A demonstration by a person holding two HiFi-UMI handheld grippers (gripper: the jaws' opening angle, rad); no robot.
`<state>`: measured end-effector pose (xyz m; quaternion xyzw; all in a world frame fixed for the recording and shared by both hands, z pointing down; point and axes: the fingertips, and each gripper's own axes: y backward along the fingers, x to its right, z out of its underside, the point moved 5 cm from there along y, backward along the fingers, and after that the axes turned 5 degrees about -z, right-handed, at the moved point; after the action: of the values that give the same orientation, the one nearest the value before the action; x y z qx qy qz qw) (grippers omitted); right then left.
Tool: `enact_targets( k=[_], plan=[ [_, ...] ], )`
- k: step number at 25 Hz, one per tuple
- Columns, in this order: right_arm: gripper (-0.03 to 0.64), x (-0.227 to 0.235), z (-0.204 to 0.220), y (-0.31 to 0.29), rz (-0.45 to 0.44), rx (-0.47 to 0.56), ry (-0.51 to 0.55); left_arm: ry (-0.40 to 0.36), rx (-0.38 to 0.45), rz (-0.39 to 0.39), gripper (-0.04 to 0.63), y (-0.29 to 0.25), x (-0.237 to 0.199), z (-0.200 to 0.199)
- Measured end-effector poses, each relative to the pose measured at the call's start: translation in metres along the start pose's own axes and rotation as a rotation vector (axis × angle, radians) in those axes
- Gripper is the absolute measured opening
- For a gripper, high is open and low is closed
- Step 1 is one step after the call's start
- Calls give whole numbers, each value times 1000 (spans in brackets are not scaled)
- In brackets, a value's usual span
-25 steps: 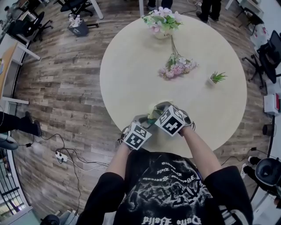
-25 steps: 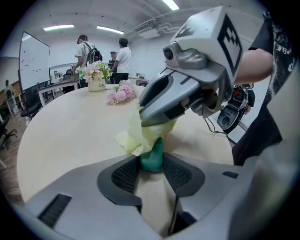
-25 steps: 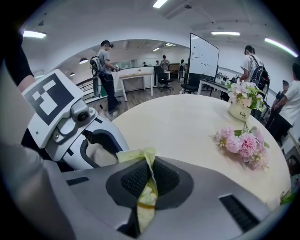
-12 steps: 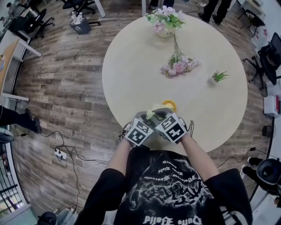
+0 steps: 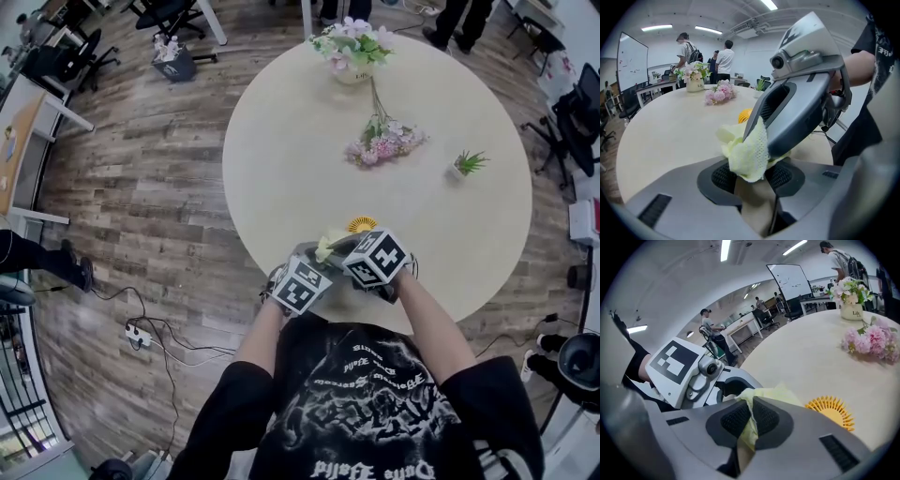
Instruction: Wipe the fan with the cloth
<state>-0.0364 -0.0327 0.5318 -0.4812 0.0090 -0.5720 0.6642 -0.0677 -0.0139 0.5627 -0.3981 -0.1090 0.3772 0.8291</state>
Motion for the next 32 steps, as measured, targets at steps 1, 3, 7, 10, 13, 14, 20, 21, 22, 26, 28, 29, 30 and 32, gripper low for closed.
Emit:
enact_targets(
  k=[1,3,7,10,13,14,20,21,22,26,28,29,30,32],
  plan=[
    [21,0,0,-1,-19,-21,-4,-3,0,-1,183,0,1,0],
    [21,0,-1,-2,-60,-71,-15,-12,0,-4,183,0,2,0],
    [21,1,-9,-8,-122,-193,-38,-18,-2,4,181,0,2,1],
    [21,1,-13,-9,-140,-260,-41,-22,-5,17,181,0,1,1],
    [21,1,-11,-6,-136,-262,-22,-31,-1,12,179,-1,2,0],
    [21,2,-11,-4,-128,-246,-23,-33,0,9,179,-1,1,0],
    [21,7,3,6,-103,-100,-117,-27,-8,19,179,0,2,3],
    [21,10,6,9,-93,-88,-127,-28,-7,19,179,0,1,2],
    [21,12,9,12,-85,-79,-136,-29,-5,19,179,-1,0,1],
    [21,16,22,20,-57,-44,-166,-27,-6,28,178,-1,-1,1],
    [21,16,25,20,-41,-8,-187,-29,-6,29,176,-1,-1,1],
    [21,16,26,21,-32,1,-195,-32,-5,29,176,-1,-1,0],
    [21,16,28,22,-22,1,-198,-31,-7,29,176,-1,-1,0],
    [21,19,35,22,15,-18,-199,-22,-12,29,176,0,-2,1]
  ],
)
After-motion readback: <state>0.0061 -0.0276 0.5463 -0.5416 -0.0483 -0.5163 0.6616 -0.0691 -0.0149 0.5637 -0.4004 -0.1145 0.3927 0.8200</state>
